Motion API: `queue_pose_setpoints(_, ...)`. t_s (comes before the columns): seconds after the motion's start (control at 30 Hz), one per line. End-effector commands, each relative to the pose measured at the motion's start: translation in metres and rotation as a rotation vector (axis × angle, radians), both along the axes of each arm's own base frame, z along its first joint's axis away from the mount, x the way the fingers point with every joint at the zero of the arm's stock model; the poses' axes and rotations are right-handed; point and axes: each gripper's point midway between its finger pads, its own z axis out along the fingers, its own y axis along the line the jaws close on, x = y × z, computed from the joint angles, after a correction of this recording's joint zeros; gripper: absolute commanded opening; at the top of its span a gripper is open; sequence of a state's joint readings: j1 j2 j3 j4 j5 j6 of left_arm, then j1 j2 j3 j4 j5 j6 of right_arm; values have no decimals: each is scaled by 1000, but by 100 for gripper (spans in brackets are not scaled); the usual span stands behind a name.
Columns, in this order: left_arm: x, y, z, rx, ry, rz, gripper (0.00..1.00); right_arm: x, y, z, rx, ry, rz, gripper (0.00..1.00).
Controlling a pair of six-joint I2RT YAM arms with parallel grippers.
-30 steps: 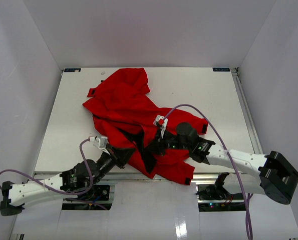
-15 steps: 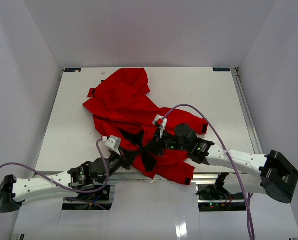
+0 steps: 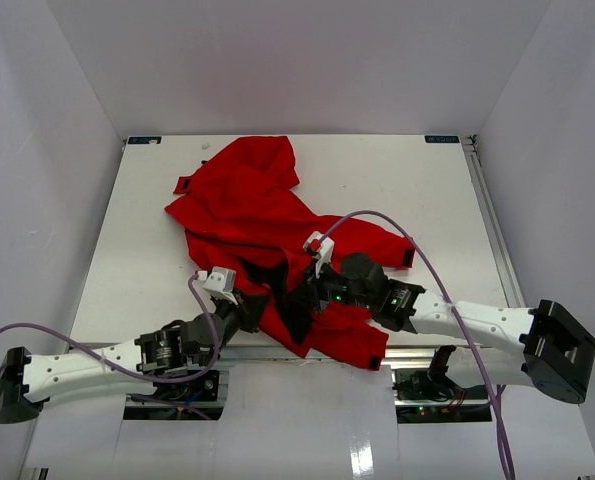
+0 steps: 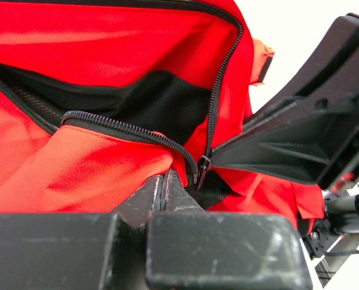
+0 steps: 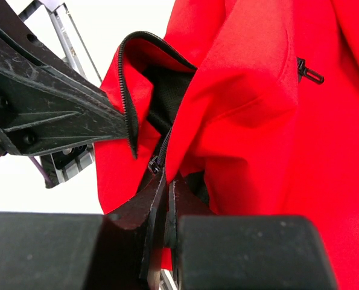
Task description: Zip up the jacket
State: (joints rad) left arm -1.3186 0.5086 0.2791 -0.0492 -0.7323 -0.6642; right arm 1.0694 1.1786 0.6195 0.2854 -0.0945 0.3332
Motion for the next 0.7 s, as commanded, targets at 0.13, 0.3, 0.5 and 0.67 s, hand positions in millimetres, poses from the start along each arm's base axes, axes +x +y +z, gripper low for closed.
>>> queue_pose_setpoints(0.13, 13, 6, 7, 17, 11, 107, 0, 5, 17, 25, 33, -56, -35, 8)
queue_pose_setpoints(0.3, 15, 9, 3, 27, 16, 128, 0, 11, 18, 18, -3, -59, -74, 8)
queue_pose_setpoints(0.5, 15, 13, 2, 21, 18, 144, 0, 14, 17, 9, -38, -55, -101, 8)
queue_pose_setpoints(0.67, 16, 14, 1, 31, 15, 145, 0, 14, 19, 7, -54, -60, -97, 8)
